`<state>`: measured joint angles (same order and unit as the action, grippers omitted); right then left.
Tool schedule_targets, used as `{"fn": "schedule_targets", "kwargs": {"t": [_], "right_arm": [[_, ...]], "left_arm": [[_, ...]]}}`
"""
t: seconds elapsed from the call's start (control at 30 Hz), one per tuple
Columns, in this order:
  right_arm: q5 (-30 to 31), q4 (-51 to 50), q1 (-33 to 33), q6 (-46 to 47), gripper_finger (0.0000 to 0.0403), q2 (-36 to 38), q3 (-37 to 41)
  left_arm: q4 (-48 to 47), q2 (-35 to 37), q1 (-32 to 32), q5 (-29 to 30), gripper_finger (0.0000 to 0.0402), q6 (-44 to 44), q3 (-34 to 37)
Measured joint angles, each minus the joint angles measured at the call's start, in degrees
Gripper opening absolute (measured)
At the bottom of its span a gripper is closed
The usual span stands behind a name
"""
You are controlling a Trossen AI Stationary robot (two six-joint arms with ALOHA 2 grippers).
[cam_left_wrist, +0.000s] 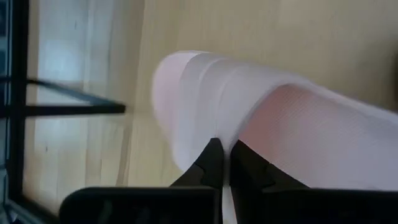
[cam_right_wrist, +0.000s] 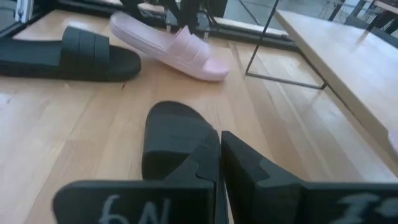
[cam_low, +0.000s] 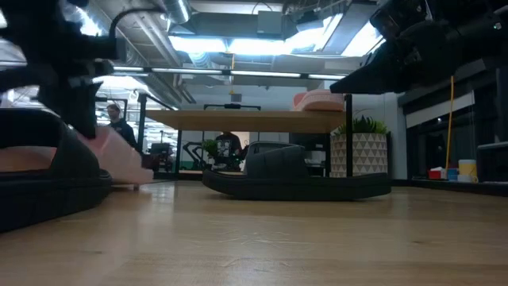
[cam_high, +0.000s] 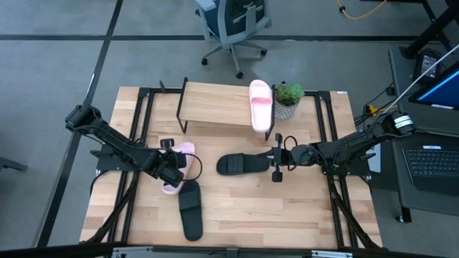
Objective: Pick and place slides into the shelf
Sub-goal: Put the pink slides on the shelf
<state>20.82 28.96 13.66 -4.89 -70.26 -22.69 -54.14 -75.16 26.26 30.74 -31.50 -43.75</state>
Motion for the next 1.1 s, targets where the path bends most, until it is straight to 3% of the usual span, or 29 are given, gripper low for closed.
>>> {"fn": "schedule_targets", "kwargs": {"t": [0.2,0.37,0.63,0.73,0.87,1.1], "right_arm": [[0.0,-0.53,-0.01,0.28,0.0005,1.11,-0.32],[-0.07,-6.67,0.0,4.42,0.0004,4.88,-0.38],[-7.61,-15.44,0.01,5.28,0.0004,14.86,-0.38],[-7.89,-17.3,0.01,2.67,0.0004,17.71,-0.38],[-7.87,-18.66,0.01,1.39,0.0003,18.88,-0.38],[-7.85,-22.01,0.01,1.87,0.0006,18.82,-0.38]], "left_arm": [[-2.09,0.7,0.04,-0.59,0.0003,0.54,-5.1],[-3.79,0.7,0.04,0.31,0.0002,0.6,-9.11],[-5.01,0.69,0.38,6.04,0.0002,3.3,-14.53],[-5.0,0.68,-0.11,8.6,0.0002,3.73,-16.22],[-4.97,0.7,-1.8,11.84,0.0002,4.22,-18.74],[-1.89,0.68,-5.74,16.4,0.0002,12.55,-22.26]]}}
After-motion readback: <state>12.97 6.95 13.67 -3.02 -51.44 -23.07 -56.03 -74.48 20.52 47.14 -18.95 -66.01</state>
